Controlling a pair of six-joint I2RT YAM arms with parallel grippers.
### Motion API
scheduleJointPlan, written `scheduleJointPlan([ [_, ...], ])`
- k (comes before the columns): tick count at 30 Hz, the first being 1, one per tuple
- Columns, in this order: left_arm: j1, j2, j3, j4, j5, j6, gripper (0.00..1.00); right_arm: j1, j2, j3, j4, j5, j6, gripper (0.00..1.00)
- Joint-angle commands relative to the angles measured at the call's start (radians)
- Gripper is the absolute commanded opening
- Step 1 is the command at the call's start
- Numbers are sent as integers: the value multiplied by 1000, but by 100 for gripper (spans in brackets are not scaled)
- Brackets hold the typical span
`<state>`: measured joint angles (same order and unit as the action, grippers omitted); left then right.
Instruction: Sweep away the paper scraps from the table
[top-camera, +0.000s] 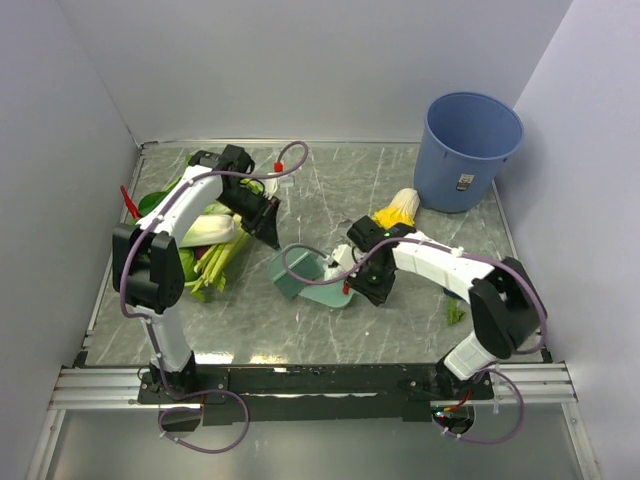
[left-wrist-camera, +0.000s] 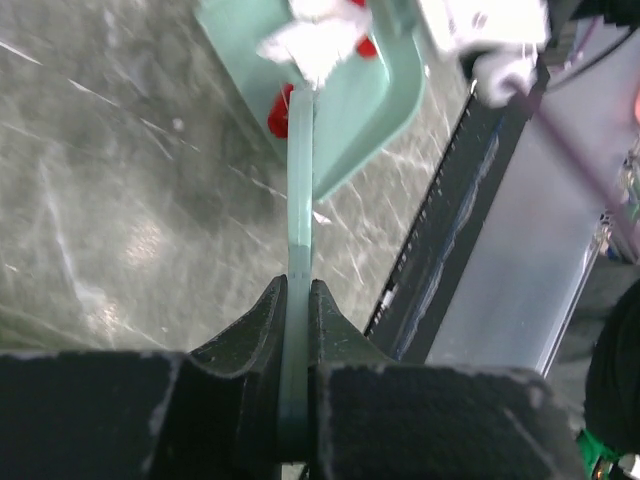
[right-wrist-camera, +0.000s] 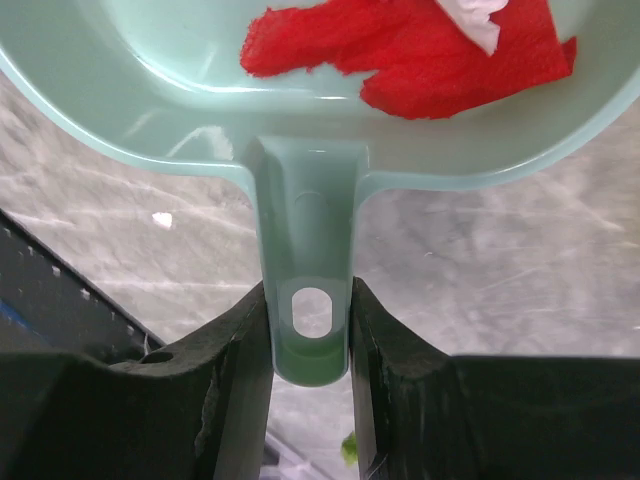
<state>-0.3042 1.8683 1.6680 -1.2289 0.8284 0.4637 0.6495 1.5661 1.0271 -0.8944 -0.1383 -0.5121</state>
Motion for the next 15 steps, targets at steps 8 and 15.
scheduleJointPlan([
  [8, -4, -282, 48, 157, 74, -63, 1, -48, -276, -193, 304, -64, -85, 0],
  [15, -3, -330, 26, 200, 80, -79, 1, -77, -229, -134, 302, -73, -77, 0],
])
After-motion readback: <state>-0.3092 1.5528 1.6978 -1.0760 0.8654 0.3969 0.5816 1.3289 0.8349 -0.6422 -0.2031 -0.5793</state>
